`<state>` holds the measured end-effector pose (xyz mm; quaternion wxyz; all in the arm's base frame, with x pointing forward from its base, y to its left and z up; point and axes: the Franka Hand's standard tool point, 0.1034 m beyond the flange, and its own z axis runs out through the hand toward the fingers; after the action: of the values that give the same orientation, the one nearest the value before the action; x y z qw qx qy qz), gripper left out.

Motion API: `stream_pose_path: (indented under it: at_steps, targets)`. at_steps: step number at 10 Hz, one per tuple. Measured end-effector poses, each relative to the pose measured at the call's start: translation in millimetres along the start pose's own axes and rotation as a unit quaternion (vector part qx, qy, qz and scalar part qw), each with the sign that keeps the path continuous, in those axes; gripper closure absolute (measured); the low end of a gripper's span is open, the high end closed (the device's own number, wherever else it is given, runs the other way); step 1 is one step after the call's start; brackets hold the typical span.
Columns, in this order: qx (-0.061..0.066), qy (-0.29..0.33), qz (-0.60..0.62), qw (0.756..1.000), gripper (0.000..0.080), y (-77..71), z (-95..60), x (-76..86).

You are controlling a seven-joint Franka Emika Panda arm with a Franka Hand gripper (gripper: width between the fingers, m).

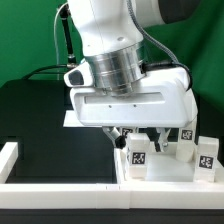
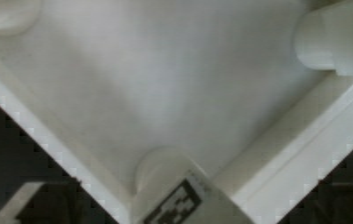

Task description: Assemble square table

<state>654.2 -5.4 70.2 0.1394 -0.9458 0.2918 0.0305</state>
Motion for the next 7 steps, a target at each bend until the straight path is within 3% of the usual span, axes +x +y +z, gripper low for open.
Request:
stream_pose_path:
  at_steps: [1,3,4,6,7]
  targets:
    - [-0.021,0.013,-0.103,0.994,0.0151,2.1,-4.5,6.7]
    - [-0.044,0.051,-0.252,0.965,0.0151,-5.8,-10.5,19.4]
    - [-0.044,0.062,-0.272,0.959,0.0151,-9.6,-8.8,19.4]
    - [-0.04,0.06,-0.249,0.966,0.0399,-8.4,-8.6,19.1]
    - [-0.041,0.061,-0.249,0.966,0.0399,-7.5,-9.1,20.1]
